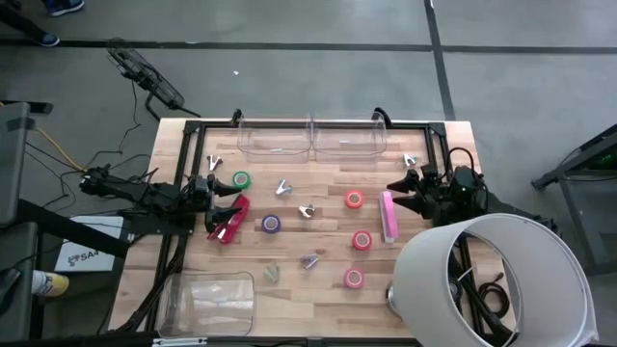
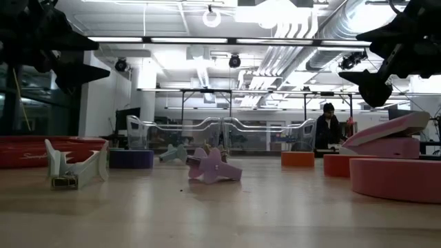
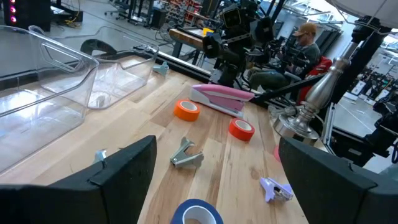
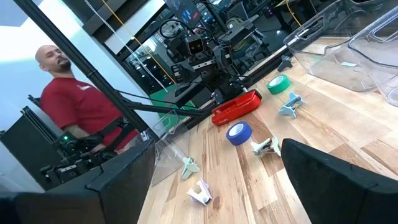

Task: Pick and place Stapler, Stapler remover, tape

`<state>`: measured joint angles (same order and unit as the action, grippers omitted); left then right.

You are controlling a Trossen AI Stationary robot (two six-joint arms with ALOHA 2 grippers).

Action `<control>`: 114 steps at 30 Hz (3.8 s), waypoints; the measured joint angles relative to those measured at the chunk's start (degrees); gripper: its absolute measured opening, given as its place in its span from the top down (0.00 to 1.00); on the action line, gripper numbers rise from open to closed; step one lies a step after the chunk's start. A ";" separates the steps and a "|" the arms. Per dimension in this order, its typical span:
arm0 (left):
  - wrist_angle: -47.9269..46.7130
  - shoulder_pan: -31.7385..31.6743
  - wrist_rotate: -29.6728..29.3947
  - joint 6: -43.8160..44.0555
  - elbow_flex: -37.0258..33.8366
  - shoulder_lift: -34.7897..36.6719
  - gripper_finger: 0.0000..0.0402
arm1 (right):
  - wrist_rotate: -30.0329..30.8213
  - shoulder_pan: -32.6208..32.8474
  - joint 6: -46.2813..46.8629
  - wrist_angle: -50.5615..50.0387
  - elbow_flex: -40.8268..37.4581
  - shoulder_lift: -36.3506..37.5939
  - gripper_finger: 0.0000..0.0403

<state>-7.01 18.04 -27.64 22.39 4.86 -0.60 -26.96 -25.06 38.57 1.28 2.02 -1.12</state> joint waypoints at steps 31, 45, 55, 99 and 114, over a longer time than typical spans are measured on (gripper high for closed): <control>0.00 -0.02 -0.02 0.01 0.00 -0.02 0.17 | 0.00 -0.01 0.00 0.00 0.00 0.00 0.16; 0.00 -0.02 -0.22 0.00 0.00 0.00 0.17 | 0.00 0.01 0.00 0.00 0.00 0.00 0.16; 1.64 0.00 -1.16 -2.26 -0.07 0.00 0.17 | -0.02 0.01 0.00 0.00 0.00 0.02 0.16; -8.65 -0.09 -44.60 -25.91 44.02 -31.55 0.17 | -0.01 0.00 0.00 -0.02 0.00 0.01 0.16; -5.50 -16.97 -12.40 -18.53 46.63 -51.25 0.17 | 0.00 -0.01 0.00 -0.02 -0.02 0.00 0.16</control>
<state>-12.51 1.08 -40.04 3.87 51.49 -51.85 -26.96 -25.08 38.57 1.26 2.00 -1.12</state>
